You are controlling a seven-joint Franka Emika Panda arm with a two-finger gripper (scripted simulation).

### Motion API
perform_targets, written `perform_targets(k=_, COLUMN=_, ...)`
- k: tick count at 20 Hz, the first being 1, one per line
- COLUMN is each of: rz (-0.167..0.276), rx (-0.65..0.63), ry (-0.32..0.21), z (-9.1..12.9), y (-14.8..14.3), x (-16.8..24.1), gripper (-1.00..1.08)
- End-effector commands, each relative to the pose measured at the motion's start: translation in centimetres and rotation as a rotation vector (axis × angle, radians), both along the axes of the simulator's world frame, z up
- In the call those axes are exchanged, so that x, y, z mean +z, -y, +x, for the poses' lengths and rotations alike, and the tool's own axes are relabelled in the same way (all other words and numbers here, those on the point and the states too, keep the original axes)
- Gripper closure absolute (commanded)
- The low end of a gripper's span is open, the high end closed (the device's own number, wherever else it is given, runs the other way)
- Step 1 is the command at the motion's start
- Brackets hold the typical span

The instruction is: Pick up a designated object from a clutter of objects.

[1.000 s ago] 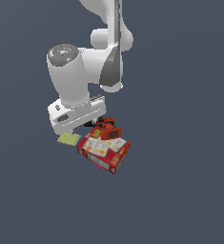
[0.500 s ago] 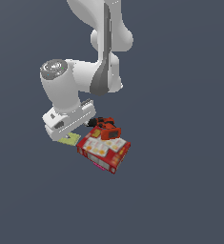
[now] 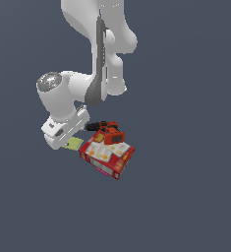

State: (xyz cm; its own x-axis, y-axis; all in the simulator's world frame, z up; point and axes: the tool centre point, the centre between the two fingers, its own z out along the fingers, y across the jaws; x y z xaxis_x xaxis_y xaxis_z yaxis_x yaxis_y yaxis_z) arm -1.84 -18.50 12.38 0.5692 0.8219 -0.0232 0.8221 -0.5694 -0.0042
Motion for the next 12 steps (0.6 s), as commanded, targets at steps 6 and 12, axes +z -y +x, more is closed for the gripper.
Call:
perform_targets(k=6, rz=0.008, rx=0.149, ry=0.004, z=-1.4, y=2.3, x=-2.8, gripper=-0.92)
perform_targets(k=12, rz=0.014, rx=0.25, ry=0.008, z=-2.4, y=3.8, x=-4.6, gripper=-0.92)
